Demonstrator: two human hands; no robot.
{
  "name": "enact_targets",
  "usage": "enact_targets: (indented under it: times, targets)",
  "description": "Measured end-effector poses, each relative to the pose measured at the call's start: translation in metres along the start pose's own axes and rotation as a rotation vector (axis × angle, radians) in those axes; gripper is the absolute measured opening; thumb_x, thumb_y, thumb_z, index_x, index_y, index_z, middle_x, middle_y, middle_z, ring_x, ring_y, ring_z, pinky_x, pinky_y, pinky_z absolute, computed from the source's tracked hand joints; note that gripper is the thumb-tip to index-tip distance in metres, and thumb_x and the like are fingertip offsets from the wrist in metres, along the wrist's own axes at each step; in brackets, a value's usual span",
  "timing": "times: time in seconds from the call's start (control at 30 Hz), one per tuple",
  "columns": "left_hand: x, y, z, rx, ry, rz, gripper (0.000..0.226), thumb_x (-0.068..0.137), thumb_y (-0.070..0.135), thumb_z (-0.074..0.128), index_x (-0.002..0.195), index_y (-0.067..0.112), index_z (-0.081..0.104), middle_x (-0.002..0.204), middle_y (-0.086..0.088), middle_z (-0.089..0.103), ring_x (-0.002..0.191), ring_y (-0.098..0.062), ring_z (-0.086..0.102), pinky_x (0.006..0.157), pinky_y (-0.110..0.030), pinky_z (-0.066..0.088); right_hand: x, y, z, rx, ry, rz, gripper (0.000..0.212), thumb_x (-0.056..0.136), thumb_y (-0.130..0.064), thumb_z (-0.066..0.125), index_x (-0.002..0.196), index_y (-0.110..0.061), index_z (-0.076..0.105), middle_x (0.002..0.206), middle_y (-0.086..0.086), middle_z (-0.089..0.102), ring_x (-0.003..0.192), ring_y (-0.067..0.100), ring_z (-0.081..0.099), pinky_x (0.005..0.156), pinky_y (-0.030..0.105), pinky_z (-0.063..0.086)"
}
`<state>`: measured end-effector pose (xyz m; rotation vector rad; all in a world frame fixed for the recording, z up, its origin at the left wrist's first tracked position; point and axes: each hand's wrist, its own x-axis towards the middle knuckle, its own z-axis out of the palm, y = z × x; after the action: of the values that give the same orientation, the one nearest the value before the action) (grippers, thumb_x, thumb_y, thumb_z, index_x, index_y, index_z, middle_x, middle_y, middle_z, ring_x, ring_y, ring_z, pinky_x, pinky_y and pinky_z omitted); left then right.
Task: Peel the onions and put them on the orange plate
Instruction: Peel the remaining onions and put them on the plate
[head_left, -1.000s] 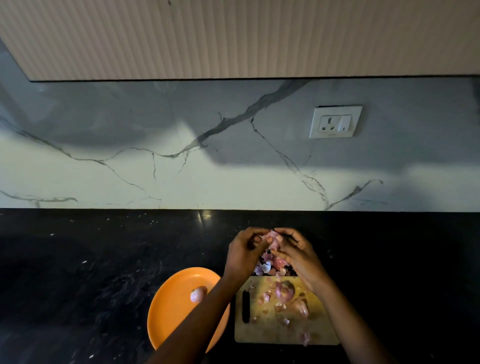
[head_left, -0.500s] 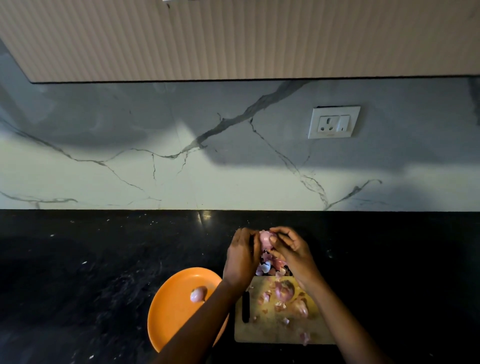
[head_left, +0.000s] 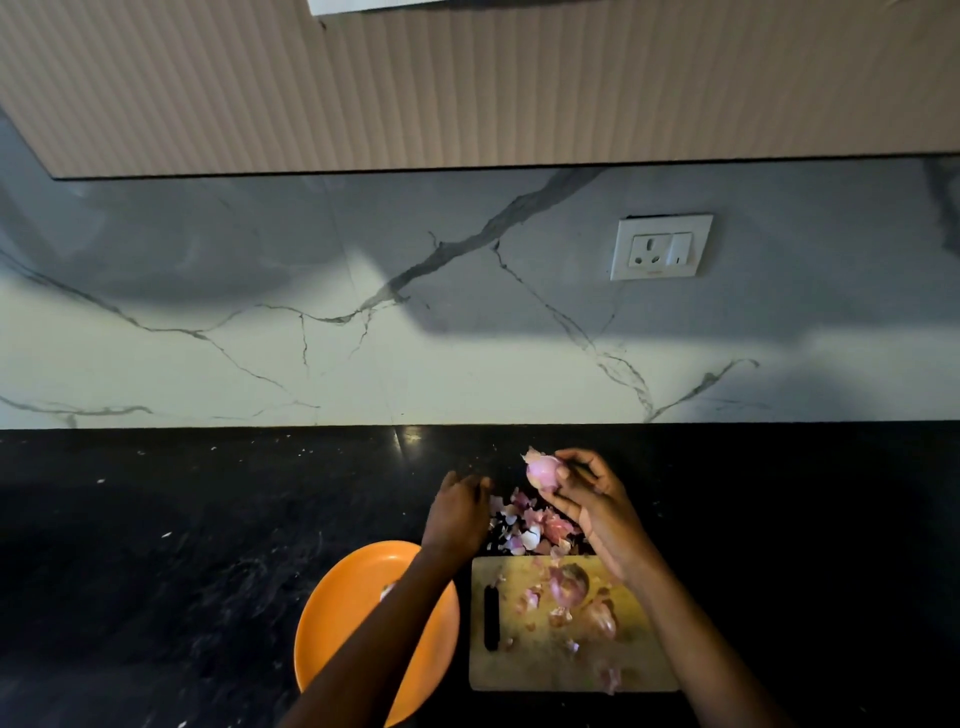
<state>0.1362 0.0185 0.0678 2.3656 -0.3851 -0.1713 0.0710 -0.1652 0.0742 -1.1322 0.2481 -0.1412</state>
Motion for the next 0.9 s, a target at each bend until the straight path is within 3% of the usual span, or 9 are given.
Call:
enact_targets:
  times: [0.13, 0.2, 0.3, 0.4, 0.53, 0.73, 0.9]
  targets:
    - [-0.005, 0.005, -0.004, 0.095, 0.025, 0.096, 0.028, 0.105, 0.028, 0.05, 0.11, 0.011, 0.071, 0.11, 0.005, 0.052, 0.11, -0.011, 0.052, 0.089, -0.02, 0.041, 0.001, 0.001, -0.001, 0.03, 0.005, 0.026, 0.027, 0.09, -0.007, 0.063, 0.116, -0.009, 0.06, 0.128, 0.018, 0.063, 0.114, 0.03, 0.066, 0.101, 0.044, 0.052]
    - [-0.005, 0.003, -0.004, 0.124, 0.033, 0.144, 0.018, 0.1, 0.021, 0.06, 0.114, 0.014, 0.07, 0.117, 0.003, 0.055, 0.104, -0.01, 0.054, 0.084, -0.014, 0.043, 0.0, 0.001, -0.002, 0.029, -0.011, 0.032, 0.028, 0.094, -0.002, 0.059, 0.12, -0.01, 0.06, 0.129, 0.015, 0.064, 0.116, 0.029, 0.066, 0.099, 0.041, 0.054]
    - [-0.007, 0.007, -0.003, -0.03, 0.069, 0.121, 0.029, 0.095, 0.015, 0.066, 0.124, 0.019, 0.065, 0.118, 0.006, 0.053, 0.097, -0.005, 0.058, 0.077, -0.006, 0.042, 0.0, 0.001, -0.001, 0.026, -0.015, 0.038, 0.028, 0.097, 0.0, 0.055, 0.122, -0.01, 0.061, 0.128, 0.013, 0.067, 0.117, 0.029, 0.066, 0.101, 0.042, 0.053]
    - [-0.011, 0.023, -0.001, -0.3, 0.055, 0.104, 0.022, 0.096, 0.019, 0.066, 0.118, 0.017, 0.069, 0.103, 0.013, 0.067, 0.093, 0.005, 0.065, 0.078, -0.009, 0.048, 0.001, 0.002, 0.0, -0.01, -0.01, 0.033, 0.024, 0.099, -0.005, 0.056, 0.121, -0.009, 0.063, 0.127, 0.013, 0.068, 0.118, 0.029, 0.066, 0.099, 0.038, 0.053]
    - [-0.018, 0.034, 0.003, -0.447, 0.077, 0.086, 0.019, 0.091, 0.011, 0.071, 0.109, 0.017, 0.067, 0.092, 0.014, 0.07, 0.085, 0.009, 0.066, 0.074, -0.009, 0.05, 0.001, 0.003, 0.005, -0.063, -0.01, 0.021, 0.024, 0.099, -0.011, 0.057, 0.122, -0.009, 0.062, 0.126, 0.011, 0.069, 0.118, 0.027, 0.066, 0.092, 0.031, 0.056]
    - [-0.017, 0.036, -0.001, -0.478, 0.09, 0.066, 0.016, 0.088, 0.012, 0.075, 0.094, 0.021, 0.064, 0.083, 0.013, 0.069, 0.076, 0.009, 0.066, 0.067, -0.006, 0.048, 0.001, 0.002, 0.006, -0.086, -0.02, 0.031, 0.025, 0.099, -0.01, 0.056, 0.123, -0.007, 0.062, 0.126, 0.01, 0.069, 0.118, 0.029, 0.066, 0.092, 0.033, 0.057]
    - [-0.013, 0.022, 0.002, -0.434, 0.153, 0.092, 0.007, 0.086, 0.013, 0.077, 0.089, 0.015, 0.071, 0.082, 0.012, 0.07, 0.075, -0.004, 0.068, 0.067, -0.021, 0.054, -0.001, 0.0, 0.009, -0.154, -0.066, 0.016, 0.03, 0.097, -0.018, 0.059, 0.125, -0.007, 0.062, 0.128, 0.011, 0.068, 0.118, 0.028, 0.067, 0.099, 0.044, 0.055]
